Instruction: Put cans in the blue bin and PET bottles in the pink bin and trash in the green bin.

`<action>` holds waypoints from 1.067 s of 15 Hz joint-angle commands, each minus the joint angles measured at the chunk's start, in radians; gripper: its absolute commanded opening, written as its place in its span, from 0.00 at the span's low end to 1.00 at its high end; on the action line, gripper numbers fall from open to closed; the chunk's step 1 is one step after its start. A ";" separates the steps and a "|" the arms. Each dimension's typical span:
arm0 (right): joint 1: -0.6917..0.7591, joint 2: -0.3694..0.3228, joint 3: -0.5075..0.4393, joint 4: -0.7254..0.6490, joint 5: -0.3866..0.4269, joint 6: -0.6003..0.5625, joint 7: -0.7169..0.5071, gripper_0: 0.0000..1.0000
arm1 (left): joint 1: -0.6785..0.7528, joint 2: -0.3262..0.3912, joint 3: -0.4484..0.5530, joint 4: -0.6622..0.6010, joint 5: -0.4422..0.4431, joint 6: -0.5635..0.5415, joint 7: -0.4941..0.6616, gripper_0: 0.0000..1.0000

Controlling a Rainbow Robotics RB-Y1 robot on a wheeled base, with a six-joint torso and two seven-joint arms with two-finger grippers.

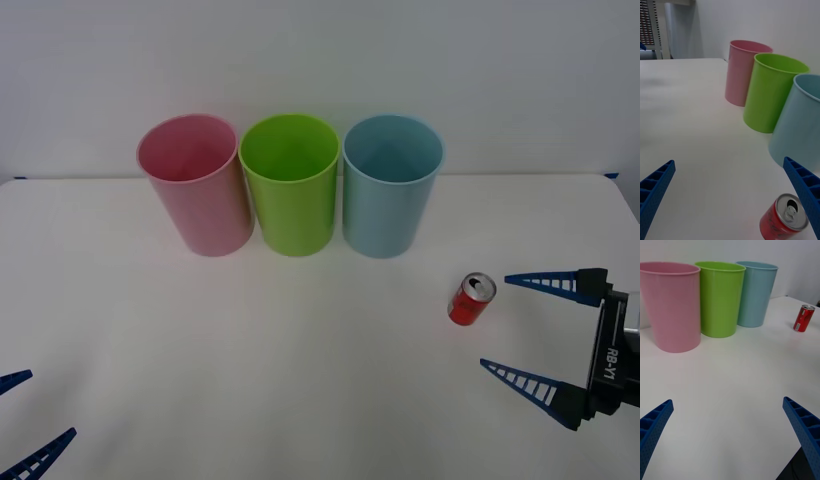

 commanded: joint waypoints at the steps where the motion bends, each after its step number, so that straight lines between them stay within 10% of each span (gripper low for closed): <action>1: 0.084 -0.002 -0.047 0.016 -0.049 0.008 0.001 1.00 | 0.000 0.000 0.000 0.000 0.000 0.000 0.000 1.00; 16: 0.145 0.001 0.058 0.413 -0.195 0.206 0.289 1.00 | 0.000 0.000 0.000 0.000 0.000 0.000 0.000 1.00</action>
